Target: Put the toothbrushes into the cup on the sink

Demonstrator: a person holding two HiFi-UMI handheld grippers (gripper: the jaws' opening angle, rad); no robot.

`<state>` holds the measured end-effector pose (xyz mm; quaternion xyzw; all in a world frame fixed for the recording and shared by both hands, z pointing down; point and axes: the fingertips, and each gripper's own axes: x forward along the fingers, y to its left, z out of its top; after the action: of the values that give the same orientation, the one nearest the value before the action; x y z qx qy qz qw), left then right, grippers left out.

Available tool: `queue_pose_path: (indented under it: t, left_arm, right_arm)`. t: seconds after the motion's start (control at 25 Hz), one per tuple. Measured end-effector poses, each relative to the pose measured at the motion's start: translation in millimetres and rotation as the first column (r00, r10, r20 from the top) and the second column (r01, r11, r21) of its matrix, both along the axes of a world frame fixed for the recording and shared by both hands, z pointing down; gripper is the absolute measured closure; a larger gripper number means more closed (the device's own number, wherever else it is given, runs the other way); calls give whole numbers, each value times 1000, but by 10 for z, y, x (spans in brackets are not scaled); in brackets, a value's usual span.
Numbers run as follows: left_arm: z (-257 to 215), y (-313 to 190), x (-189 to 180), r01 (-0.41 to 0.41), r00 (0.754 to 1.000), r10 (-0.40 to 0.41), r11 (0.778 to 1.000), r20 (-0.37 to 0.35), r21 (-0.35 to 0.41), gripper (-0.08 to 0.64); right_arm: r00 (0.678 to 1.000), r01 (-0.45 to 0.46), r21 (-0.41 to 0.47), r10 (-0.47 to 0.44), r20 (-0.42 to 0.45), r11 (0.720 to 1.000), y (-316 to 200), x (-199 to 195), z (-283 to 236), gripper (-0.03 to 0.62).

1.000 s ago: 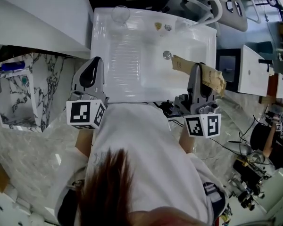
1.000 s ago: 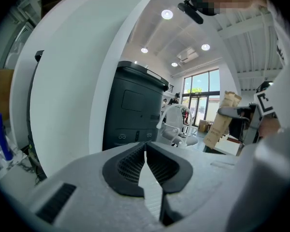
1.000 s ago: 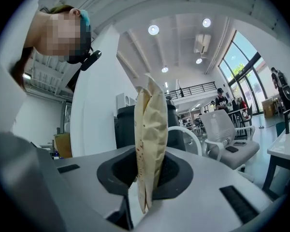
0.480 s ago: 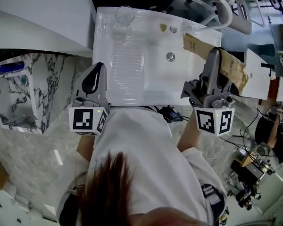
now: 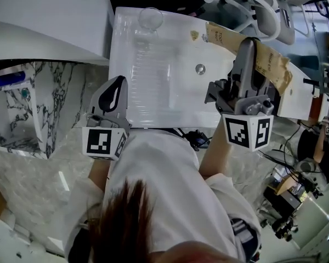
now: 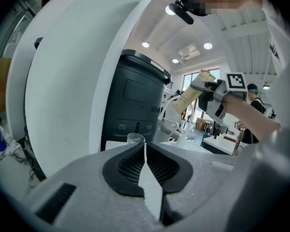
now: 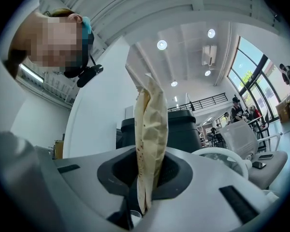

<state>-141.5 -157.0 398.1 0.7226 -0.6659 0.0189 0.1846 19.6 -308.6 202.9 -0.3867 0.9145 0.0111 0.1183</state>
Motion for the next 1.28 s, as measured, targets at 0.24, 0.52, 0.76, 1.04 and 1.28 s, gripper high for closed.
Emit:
queue_pose_path:
  t: [0.24,0.52,0.76,1.04,1.28]
  left_arm:
    - [115,-23,-56,-3,1000,3,1000,-20,-15,535]
    - [198,-58,-97,0,999,-2,999,-43,-37,535]
    - [250,-70,-139,-2,999,0,999,-48,-43,535]
    - [281,-52,-146,3,998,-6,999,-58,-51,535]
    - [315,5,-182,18,998,-22,998,-61,-58,535]
  right_arm:
    - [999,34,-4,-34,-8,999,-172,-352,123,540]
    - [996,76,-47,-77,-35,996,-357,-687,347,540]
    - [990,122,-58,-125,-62,991,-407,-949,482,541]
    - [983,150,-108,-159,-88,983,-513,-1156,773,541]
    - [977,167,-141,-183,-108,976,-558,-1284,1015,543]
